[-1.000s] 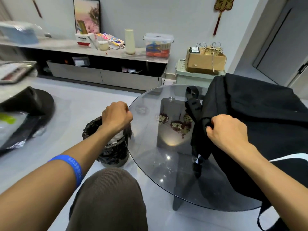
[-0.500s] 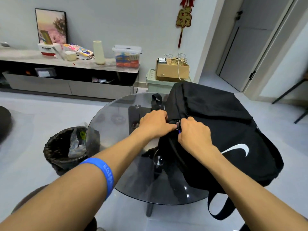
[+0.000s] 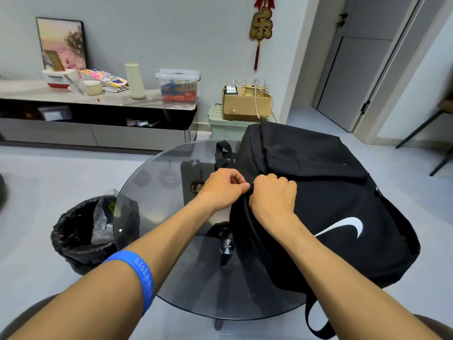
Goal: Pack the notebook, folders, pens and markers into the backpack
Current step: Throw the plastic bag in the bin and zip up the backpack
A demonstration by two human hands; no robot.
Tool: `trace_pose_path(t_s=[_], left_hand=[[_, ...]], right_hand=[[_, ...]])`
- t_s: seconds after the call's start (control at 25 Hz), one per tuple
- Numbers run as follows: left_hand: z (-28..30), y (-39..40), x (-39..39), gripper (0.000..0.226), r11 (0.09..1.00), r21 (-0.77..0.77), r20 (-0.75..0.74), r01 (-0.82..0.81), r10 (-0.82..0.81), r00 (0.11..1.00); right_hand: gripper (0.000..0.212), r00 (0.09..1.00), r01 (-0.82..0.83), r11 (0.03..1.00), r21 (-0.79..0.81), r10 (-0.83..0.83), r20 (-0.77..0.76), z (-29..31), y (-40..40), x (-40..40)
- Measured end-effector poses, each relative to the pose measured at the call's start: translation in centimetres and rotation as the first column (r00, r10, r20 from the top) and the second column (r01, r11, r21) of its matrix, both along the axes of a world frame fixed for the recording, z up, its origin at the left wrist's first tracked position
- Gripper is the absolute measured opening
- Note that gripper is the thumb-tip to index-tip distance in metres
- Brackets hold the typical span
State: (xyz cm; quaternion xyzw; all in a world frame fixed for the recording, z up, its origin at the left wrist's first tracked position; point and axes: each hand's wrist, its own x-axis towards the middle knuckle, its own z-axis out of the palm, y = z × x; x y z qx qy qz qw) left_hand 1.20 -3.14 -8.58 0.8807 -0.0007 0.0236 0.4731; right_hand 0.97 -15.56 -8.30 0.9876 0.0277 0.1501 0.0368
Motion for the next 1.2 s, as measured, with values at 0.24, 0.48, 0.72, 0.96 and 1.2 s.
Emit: trace_pose_path(t_s=[0.24,0.48,0.72,0.96,1.2], left_hand=[[0.3,1.6,-0.4,0.010,0.999,0.016,0.052,0.050,-0.051,0.997],[0.1,1.0,0.6,0.041,0.974,0.193,0.244,0.120,-0.166,0.956],[2.2,0.4,2.0,0.034,0.640,0.730,0.319,0.239,-0.629,0.709],[3.4,-0.5,2.9,0.024,0.592,0.800,0.359,0.098,-0.603,0.712],[3.0,0.2,3.4,0.024,0.624,0.772,0.374,0.119,-0.598,0.709]], right_hand=[[0.017,0.998,0.009,0.998,-0.059,-0.005,0.064,-0.2,0.7,-0.3],[0.020,0.931,-0.128,0.912,-0.389,0.246,0.271,2.6,-0.6,-3.0],[0.029,0.835,-0.227,0.838,-0.496,0.430,0.343,2.9,-2.5,-5.2],[0.023,0.773,-0.394,0.710,-0.584,0.599,0.207,2.9,-5.3,-7.4],[0.027,0.762,-0.453,0.698,-0.555,0.626,0.165,1.7,-7.9,-10.7]])
